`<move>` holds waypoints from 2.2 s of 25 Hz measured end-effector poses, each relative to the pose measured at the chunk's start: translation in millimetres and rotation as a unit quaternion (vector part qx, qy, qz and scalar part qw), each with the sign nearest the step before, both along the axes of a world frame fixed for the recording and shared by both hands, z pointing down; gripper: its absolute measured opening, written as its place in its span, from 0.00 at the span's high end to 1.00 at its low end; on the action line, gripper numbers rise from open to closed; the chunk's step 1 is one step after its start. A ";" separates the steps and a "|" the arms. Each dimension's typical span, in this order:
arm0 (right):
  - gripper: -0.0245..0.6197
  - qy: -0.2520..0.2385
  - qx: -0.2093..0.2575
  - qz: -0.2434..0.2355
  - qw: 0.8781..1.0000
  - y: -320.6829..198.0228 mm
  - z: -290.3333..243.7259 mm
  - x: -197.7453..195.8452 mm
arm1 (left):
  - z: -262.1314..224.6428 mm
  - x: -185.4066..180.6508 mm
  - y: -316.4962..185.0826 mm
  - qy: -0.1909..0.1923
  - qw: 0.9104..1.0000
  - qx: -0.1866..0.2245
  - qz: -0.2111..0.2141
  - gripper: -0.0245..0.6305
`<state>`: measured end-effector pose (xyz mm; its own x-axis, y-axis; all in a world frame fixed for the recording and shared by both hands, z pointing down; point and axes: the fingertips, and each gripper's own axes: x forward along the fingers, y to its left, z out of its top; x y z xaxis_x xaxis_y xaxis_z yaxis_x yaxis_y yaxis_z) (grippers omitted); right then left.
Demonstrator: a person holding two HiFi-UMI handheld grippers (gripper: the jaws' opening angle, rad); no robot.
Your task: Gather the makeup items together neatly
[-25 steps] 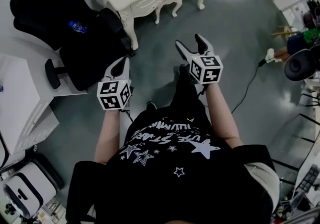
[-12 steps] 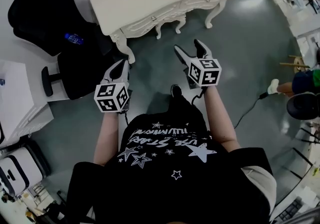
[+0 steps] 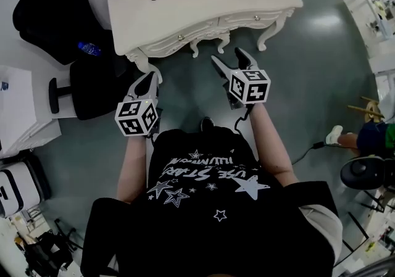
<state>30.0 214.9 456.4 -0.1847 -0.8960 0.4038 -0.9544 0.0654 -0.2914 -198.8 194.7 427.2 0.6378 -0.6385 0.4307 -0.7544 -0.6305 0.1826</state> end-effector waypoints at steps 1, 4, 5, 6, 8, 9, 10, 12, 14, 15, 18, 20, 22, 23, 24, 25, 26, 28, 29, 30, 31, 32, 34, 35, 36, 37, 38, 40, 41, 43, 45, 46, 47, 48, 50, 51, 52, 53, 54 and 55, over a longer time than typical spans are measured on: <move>0.34 -0.001 -0.002 -0.007 1.000 -4.0 0.8 2.8 | 0.2 2.9 -1.2 0.000 1.000 -0.002 -0.007 0.96; 0.35 -0.002 -0.008 -0.026 1.000 -16.1 4.8 6.9 | 2.0 7.1 -2.8 -0.001 1.000 -0.008 -0.023 0.96; 0.35 -0.003 -0.010 -0.032 0.999 -20.0 6.8 5.9 | 3.8 6.2 -2.1 -0.003 1.000 -0.011 -0.029 0.96; 0.35 -0.004 -0.012 -0.038 0.999 -23.8 8.8 4.1 | 5.9 4.5 -1.4 -0.005 0.999 -0.015 -0.035 0.96; 0.35 -0.006 -0.015 -0.048 0.999 -32.6 12.2 -0.5 | 9.6 0.4 -2.9 -0.006 0.999 -0.021 -0.046 0.96; 0.35 -0.005 -0.017 -0.052 0.999 -37.7 13.5 -3.5 | 10.7 -1.8 -5.4 -0.004 0.998 -0.023 -0.051 0.96; 0.35 -0.005 -0.019 -0.056 0.998 -43.1 14.5 -7.4 | 11.3 -4.2 -8.6 -0.001 0.998 -0.024 -0.056 0.96; 0.36 -0.003 -0.021 -0.066 0.998 -54.4 15.7 -16.2 | 12.1 -8.6 -16.7 0.002 0.998 -0.026 -0.064 0.96; 0.36 0.001 -0.022 -0.073 0.997 -67.5 15.8 -21.8 | 13.3 -10.1 -28.2 0.001 0.997 -0.024 -0.068 0.96; 0.37 0.004 -0.022 -0.075 0.997 -75.1 15.4 -23.2 | 13.9 -10.1 -35.6 0.000 0.997 -0.024 -0.069 0.96; 0.38 0.016 -0.021 -0.078 0.997 -102.5 13.1 -25.9 | 15.1 -10.0 -62.1 0.004 0.997 -0.022 -0.071 0.96; 0.38 0.022 -0.023 -0.078 0.996 -120.9 12.7 -26.7 | 16.6 -8.6 -79.6 0.006 0.997 -0.023 -0.069 0.96; 0.38 0.023 -0.026 -0.078 0.996 -139.3 14.0 -27.4 | 18.7 -6.4 -97.4 0.006 0.998 -0.025 -0.065 0.96; 0.38 0.024 -0.029 -0.079 0.996 -148.9 15.2 -27.9 | 19.7 -5.2 -106.8 0.007 0.998 -0.025 -0.063 0.96; 0.38 0.024 -0.031 -0.080 0.996 -158.6 16.8 -28.5 | 20.6 -3.9 -116.5 0.008 0.998 -0.026 -0.062 0.96; 0.39 0.025 -0.033 -0.081 0.996 -168.4 18.7 -29.2 | 21.7 -2.7 -126.4 0.009 0.998 -0.027 -0.060 0.96; 0.39 0.025 -0.036 -0.082 0.996 -178.5 20.7 -30.0 | 22.9 -1.8 -136.6 0.010 0.998 -0.028 -0.059 0.96; 0.39 0.026 -0.042 -0.083 0.995 -200.7 24.2 -31.9 | 25.4 -1.7 -158.6 0.010 0.998 -0.030 -0.059 0.96; 0.39 0.027 -0.045 -0.084 0.995 -212.4 25.7 -33.2 | 26.6 -2.6 -169.7 0.009 0.998 -0.031 -0.060 0.96; 0.39 0.028 -0.049 -0.086 0.995 -224.0 27.0 -35.1 | 27.7 -4.3 -180.3 0.008 0.997 -0.033 -0.063 0.96; 0.39 0.030 -0.053 -0.088 0.994 -235.4 28.0 -37.6 | 28.6 -6.5 -190.1 0.008 0.997 -0.036 -0.065 0.96; 0.39 0.033 -0.057 -0.091 0.994 -246.5 28.6 -40.6 | 29.3 -9.2 -199.3 0.008 0.997 -0.039 -0.068 0.96; 0.40 0.036 -0.063 -0.094 0.993 -268.4 28.9 -48.8 | 30.2 -15.4 -217.4 0.010 0.996 -0.045 -0.072 0.96; 0.40 0.038 -0.065 -0.095 0.993 -279.2 28.9 -53.6 | 30.4 -18.3 -226.6 0.011 0.996 -0.048 -0.074 0.96; 0.40 0.039 -0.067 -0.097 0.992 -289.6 29.0 -58.7 | 30.6 -20.6 -235.8 0.012 0.996 -0.049 -0.075 0.96; 0.40 0.040 -0.069 -0.098 0.992 -299.5 29.4 -63.7 | 30.7 -22.3 -244.6 0.014 0.996 -0.051 -0.075 0.96; 0.40 0.041 -0.072 -0.099 0.992 -309.0 30.2 -68.6 | 30.7 -23.5 -253.3 0.015 0.996 -0.052 -0.075 0.96; 0.40 0.043 -0.080 -0.098 0.991 -327.3 33.0 -77.2 | 30.7 -24.6 -270.0 0.016 0.996 -0.054 -0.072 0.96; 0.41 0.044 -0.085 -0.097 0.991 -336.0 34.6 -81.0 | 30.9 -24.8 -277.8 0.016 0.996 -0.055 -0.070 0.96; 0.42 0.046 -0.093 -0.094 0.990 -352.7 38.0 -88.1 | 31.8 -25.9 -292.6 0.014 0.996 -0.057 -0.066 0.96; 0.44 0.053 -0.102 -0.095 0.989 -367.7 42.3 -95.2 | 33.6 -28.2 -306.4 0.014 0.996 -0.061 -0.063 0.96; 0.44 0.058 -0.107 -0.096 0.988 -374.5 45.0 -98.8 | 34.8 -29.7 -312.8 0.014 0.996 -0.062 -0.062 0.96; 0.45 0.062 -0.111 -0.097 0.987 -381.2 47.9 -102.6 | 36.2 -31.4 -318.7 0.014 0.996 -0.064 -0.061 0.96; 0.46 0.064 -0.114 -0.097 0.987 -387.8 51.0 -106.3 | 37.9 -33.2 -324.1 0.014 0.996 -0.066 -0.060 0.96; 0.47 0.069 -0.121 -0.091 0.986 -400.6 57.9 -112.5 | 41.7 -35.9 -333.5 0.014 0.996 -0.071 -0.057 0.96; 0.47 0.072 -0.125 -0.086 0.986 -406.3 61.5 -114.8 | 43.7 -36.7 -337.4 0.013 0.996 -0.073 -0.055 0.96; 0.47 0.075 -0.129 -0.081 0.985 -411.3 65.3 -116.8 | 45.8 -37.3 -340.6 0.013 0.996 -0.076 -0.053 0.96; 0.47 0.077 -0.135 -0.076 0.985 -415.6 69.4 -118.7 | 48.0 -37.7 -343.3 0.013 0.996 -0.079 -0.050 0.96; 0.48 0.079 -0.140 -0.071 0.984 -419.4 73.7 -120.6 | 50.2 -37.9 -345.7 0.012 0.996 -0.081 -0.047 0.96; 0.48 0.080 -0.146 -0.066 0.984 -422.8 77.9 -122.3 | 52.3 -38.0 -347.9 0.011 0.995 -0.084 -0.044 0.96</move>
<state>-92.2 -207.9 534.3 -0.2054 -0.7098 0.6738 -0.9782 0.1285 -0.1628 -236.8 -153.1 479.6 0.5927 -0.6129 0.5224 -0.8002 -0.5216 0.2960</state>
